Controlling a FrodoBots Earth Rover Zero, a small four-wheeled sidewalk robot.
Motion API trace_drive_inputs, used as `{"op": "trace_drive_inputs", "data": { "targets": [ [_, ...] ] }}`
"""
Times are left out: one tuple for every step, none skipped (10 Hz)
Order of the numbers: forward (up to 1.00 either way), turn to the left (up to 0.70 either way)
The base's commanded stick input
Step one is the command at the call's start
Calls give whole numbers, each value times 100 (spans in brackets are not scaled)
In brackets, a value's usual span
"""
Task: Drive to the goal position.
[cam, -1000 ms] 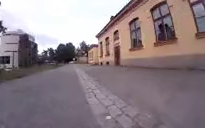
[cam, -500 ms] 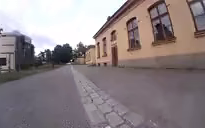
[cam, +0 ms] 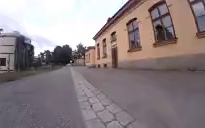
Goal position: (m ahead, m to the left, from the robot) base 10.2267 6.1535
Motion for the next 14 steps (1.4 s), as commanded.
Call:
{"op": "trace_drive_inputs", "data": {
  "targets": [
    [45, 0],
    [45, 0],
    [45, 0],
    [45, 0],
    [45, 0],
    [45, 0],
    [45, 0],
    [45, 0],
    [45, 0],
    [45, 0],
    [45, 0],
    [45, 0],
    [45, 0],
    [45, 0]
  ]
}}
